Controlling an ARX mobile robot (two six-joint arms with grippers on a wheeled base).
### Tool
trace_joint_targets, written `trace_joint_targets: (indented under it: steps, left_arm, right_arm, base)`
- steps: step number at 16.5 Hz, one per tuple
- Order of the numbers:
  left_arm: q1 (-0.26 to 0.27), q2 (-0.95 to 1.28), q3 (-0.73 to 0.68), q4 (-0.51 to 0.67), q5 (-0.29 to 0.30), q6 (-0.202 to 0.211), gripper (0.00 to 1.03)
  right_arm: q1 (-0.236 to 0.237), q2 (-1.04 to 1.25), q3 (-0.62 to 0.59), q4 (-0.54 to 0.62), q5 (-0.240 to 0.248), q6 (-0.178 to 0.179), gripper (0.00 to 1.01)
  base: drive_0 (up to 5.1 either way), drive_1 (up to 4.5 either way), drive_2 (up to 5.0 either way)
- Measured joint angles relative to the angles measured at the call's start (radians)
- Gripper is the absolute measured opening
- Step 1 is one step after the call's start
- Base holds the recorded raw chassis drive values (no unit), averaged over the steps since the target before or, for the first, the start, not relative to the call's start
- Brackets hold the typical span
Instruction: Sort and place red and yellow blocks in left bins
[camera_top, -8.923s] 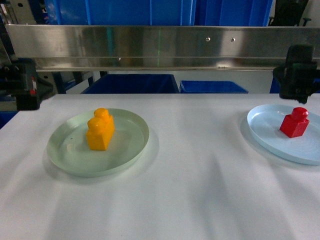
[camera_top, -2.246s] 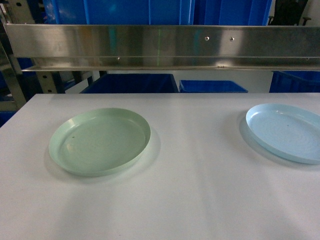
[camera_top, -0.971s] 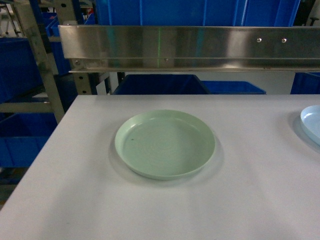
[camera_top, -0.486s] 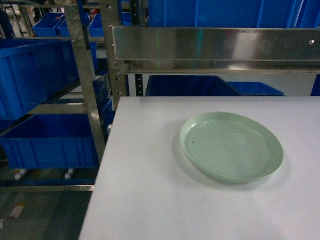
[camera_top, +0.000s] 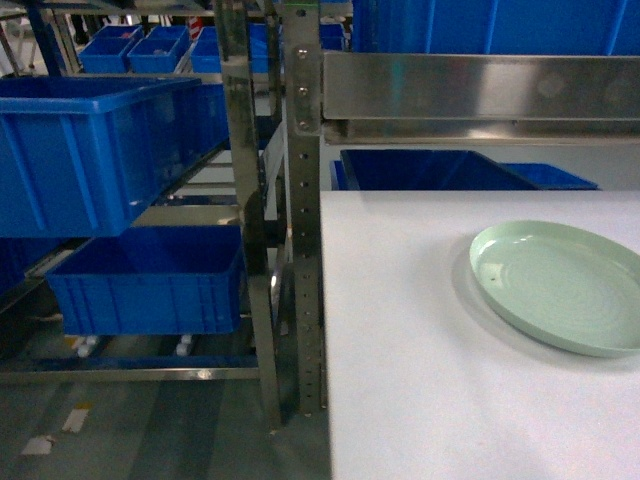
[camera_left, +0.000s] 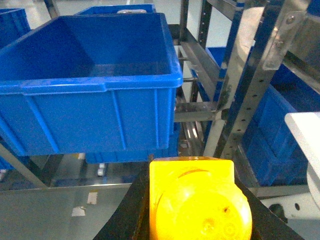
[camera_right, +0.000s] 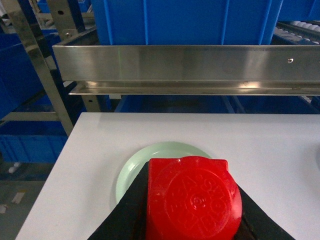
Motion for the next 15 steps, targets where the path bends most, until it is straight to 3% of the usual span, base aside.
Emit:
trace_joint_targets:
  steps: [8,15]
  left_arm:
    - [0.0,-0.002,-0.002,0.003,0.0,0.0,0.27]
    - [0.0,-0.002,-0.002,0.003,-0.001,0.0,0.26]
  right_arm:
    - [0.0,0.0,0.0,0.001,-0.002,0.0,0.28]
    - [0.0,-0.002,0.0,0.001,-0.002,0.0,0.28]
  base:
    - [-4.8,1.36,3.5]
    - [-4.9,2.68,2.2]
